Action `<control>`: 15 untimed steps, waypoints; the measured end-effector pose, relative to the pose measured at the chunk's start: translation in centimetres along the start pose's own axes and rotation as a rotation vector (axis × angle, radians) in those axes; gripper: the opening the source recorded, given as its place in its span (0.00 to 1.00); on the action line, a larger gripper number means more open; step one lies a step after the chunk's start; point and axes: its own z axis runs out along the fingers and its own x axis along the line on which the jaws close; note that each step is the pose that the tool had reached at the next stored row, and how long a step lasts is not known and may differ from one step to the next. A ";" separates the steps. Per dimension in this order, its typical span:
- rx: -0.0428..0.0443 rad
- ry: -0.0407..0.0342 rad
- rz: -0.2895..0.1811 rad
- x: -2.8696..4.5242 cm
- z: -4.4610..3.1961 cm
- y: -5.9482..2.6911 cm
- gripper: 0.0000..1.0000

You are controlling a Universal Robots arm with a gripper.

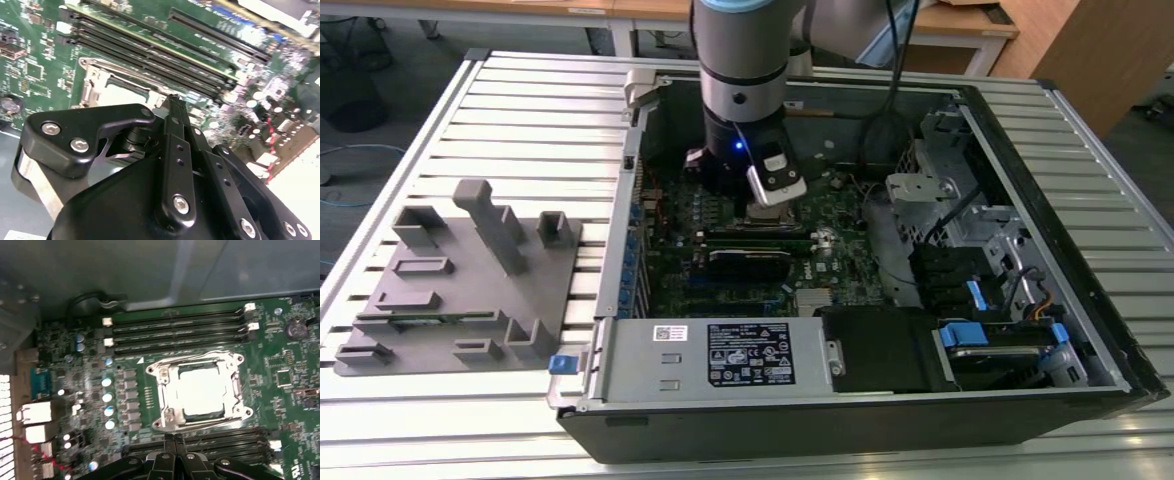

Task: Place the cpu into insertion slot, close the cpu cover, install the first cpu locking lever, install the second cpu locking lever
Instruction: 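Install the second cpu locking lever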

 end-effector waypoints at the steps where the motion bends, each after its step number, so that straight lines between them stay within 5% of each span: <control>1: 0.0001 -0.0001 0.001 -0.23 0.06 0.10 0.11; 10: 0.0005 -0.0011 0.010 -2.38 0.56 0.93 0.11; 15: 0.0020 -0.0018 0.016 -2.84 0.79 1.69 0.11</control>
